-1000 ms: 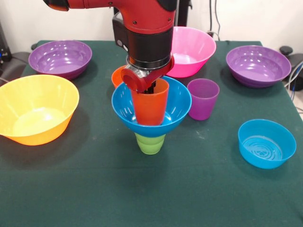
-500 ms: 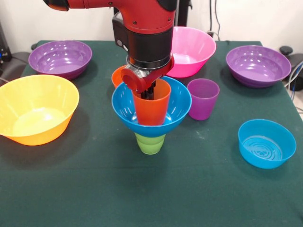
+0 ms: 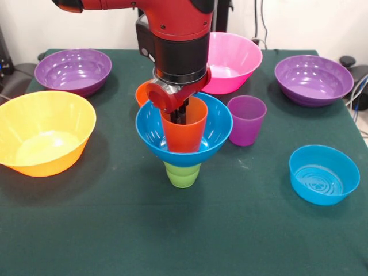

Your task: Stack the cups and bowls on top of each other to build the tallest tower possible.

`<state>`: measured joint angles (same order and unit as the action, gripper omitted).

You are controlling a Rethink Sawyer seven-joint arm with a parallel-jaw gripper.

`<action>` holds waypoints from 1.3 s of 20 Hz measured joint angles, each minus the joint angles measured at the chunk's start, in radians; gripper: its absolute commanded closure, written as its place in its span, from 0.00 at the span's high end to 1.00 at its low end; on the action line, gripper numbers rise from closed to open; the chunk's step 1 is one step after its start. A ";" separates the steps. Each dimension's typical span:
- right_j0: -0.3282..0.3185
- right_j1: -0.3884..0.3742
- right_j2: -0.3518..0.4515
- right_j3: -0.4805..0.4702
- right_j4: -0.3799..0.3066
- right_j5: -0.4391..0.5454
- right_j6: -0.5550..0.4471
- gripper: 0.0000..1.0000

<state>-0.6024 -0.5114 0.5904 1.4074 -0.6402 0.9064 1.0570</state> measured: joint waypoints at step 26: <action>-0.004 -0.016 0.006 0.006 0.002 0.000 0.000 0.00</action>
<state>-0.6065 -0.5277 0.5966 1.4136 -0.6383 0.9064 1.0570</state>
